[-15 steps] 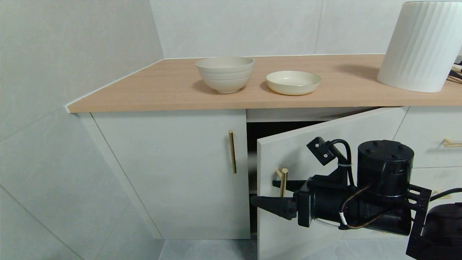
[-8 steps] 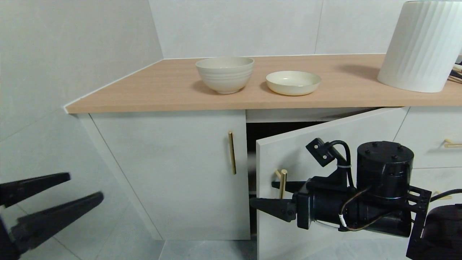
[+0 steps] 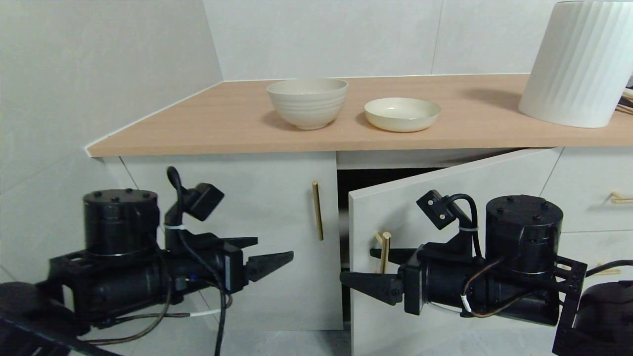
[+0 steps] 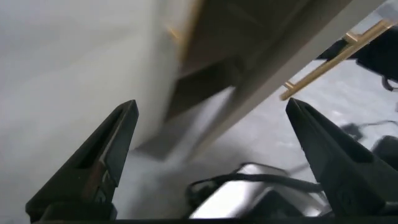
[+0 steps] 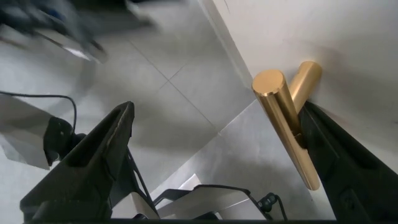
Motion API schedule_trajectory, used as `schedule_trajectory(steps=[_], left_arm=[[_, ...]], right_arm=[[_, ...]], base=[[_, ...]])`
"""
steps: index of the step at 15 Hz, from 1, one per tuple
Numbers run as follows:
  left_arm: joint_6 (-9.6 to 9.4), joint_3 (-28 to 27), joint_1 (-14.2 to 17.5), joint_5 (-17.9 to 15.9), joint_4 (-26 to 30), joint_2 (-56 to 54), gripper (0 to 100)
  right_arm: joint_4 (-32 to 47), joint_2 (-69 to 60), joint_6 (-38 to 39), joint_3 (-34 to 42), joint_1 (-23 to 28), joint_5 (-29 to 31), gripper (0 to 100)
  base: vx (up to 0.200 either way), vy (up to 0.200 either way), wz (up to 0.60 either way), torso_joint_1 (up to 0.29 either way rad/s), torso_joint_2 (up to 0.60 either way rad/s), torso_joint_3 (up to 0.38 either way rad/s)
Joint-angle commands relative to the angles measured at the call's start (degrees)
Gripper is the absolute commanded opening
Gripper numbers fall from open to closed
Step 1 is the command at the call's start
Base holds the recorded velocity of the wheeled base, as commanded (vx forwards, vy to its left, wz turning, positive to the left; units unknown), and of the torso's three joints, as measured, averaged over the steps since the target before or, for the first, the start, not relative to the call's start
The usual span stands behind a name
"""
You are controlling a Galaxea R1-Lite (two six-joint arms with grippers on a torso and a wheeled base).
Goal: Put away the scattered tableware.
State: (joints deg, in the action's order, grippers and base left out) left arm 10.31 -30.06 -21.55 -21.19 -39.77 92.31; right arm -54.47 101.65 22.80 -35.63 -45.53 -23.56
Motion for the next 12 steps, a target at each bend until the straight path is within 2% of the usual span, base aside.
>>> schedule_trajectory(steps=[1,2,3,7,9,10,12], left_arm=[[1.38,2.4,-3.1,5.6,-6.3,10.1,100],[1.38,2.5,-3.3,6.9,-7.4,10.8,100],[1.38,2.7,-4.2,9.1,-9.4,11.7,0],[1.46,2.7,-5.7,9.3,-12.0,11.4,0],[1.73,2.5,-6.3,9.1,-16.0,12.0,0],[2.69,1.2,-7.3,8.9,-19.6,13.2,0],[3.05,-3.2,-9.3,8.8,-25.4,17.3,0]], right_arm=[[0.4,0.8,0.1,0.1,-0.9,0.0,100],[0.4,0.8,0.1,0.1,-0.9,0.0,100],[0.4,0.8,0.1,0.1,-0.9,0.0,100],[0.4,0.8,0.0,0.1,-0.9,0.0,100],[0.2,0.8,-0.3,0.7,-0.9,0.0,100],[-0.7,0.8,-0.3,0.8,-1.0,0.0,100],[-1.5,0.9,-0.2,1.1,-1.1,0.0,100]], base=[[0.000,0.000,0.00,0.000,0.00,0.000],[0.000,0.000,0.00,0.000,0.00,0.000],[0.000,0.000,0.00,0.000,0.00,0.000],[0.000,0.000,0.00,0.000,0.00,0.000],[0.000,0.000,0.00,0.000,0.00,0.000],[0.000,0.000,0.00,0.000,0.00,0.000],[0.000,0.000,0.00,0.000,0.00,0.000]])
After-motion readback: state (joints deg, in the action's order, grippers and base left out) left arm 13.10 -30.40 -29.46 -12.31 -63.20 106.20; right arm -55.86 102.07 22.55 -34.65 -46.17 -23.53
